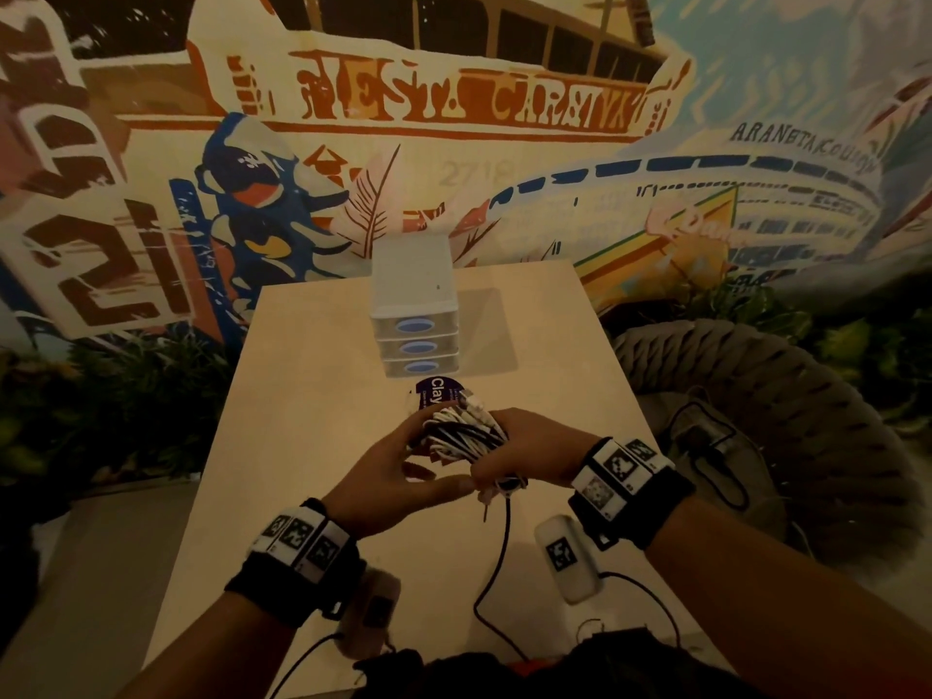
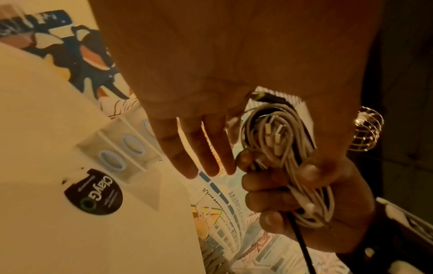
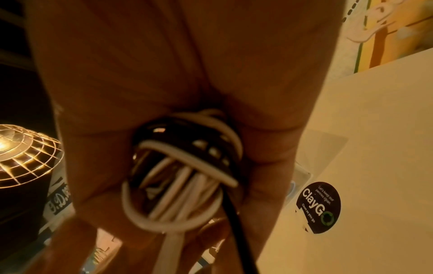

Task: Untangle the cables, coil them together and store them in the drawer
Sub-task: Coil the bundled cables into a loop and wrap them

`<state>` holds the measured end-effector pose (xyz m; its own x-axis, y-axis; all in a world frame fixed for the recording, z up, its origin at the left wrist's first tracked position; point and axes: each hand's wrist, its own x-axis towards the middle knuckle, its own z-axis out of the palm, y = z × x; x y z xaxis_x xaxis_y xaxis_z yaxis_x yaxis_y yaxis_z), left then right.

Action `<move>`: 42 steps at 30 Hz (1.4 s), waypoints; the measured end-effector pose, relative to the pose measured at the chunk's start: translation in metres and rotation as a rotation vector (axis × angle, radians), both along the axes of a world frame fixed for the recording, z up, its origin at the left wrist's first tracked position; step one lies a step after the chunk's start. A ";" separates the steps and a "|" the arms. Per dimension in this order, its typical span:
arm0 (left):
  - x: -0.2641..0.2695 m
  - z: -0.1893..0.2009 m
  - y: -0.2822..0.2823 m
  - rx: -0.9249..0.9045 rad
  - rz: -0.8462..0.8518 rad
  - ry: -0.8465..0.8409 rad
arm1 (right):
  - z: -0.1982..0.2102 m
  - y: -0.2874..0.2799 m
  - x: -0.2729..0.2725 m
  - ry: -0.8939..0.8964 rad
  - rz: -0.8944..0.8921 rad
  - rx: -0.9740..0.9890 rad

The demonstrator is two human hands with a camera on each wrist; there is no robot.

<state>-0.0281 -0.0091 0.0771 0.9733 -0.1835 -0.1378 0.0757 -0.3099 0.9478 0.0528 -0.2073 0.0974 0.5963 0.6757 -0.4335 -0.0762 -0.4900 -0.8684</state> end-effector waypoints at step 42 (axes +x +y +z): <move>0.011 0.042 0.017 -0.338 0.380 -0.385 | 0.004 0.037 -0.034 0.451 0.135 0.236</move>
